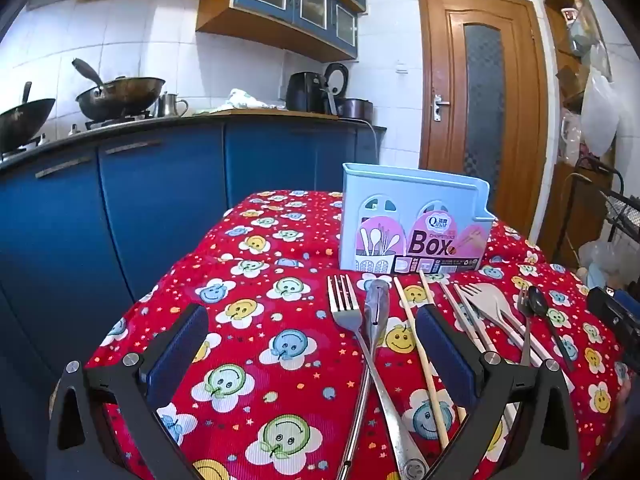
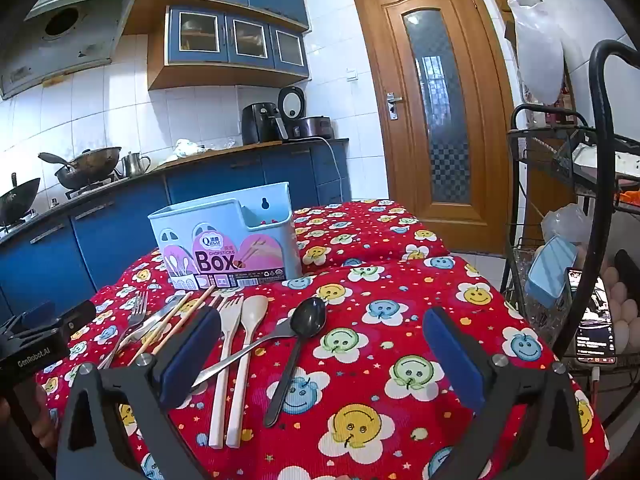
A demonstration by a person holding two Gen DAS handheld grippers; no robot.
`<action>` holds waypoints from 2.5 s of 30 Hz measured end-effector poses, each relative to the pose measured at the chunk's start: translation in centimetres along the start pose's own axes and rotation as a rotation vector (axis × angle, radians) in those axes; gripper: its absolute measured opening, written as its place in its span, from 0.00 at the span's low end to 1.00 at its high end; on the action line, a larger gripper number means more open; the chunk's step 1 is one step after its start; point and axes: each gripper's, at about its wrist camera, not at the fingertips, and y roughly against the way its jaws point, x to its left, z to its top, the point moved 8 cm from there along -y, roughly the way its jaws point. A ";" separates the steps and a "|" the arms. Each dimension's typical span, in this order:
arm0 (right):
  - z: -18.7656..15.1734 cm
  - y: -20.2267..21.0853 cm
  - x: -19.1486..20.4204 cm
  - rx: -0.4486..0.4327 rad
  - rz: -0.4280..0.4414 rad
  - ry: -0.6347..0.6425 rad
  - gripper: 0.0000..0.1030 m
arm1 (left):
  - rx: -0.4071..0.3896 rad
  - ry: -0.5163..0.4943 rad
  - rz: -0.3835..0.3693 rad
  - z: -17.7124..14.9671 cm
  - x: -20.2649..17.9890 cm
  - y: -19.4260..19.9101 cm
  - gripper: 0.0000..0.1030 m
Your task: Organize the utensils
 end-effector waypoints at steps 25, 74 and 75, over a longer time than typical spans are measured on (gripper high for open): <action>0.0 0.0 0.1 -0.004 -0.004 0.012 1.00 | -0.009 -0.007 0.003 0.2 0.2 0.2 1.00; 0.1 0.0 0.1 -0.005 -0.005 0.015 1.00 | -0.010 -0.006 0.003 0.1 0.2 0.1 1.00; 0.1 0.0 0.1 -0.005 -0.005 0.016 1.00 | -0.010 -0.006 0.003 0.1 0.2 0.1 1.00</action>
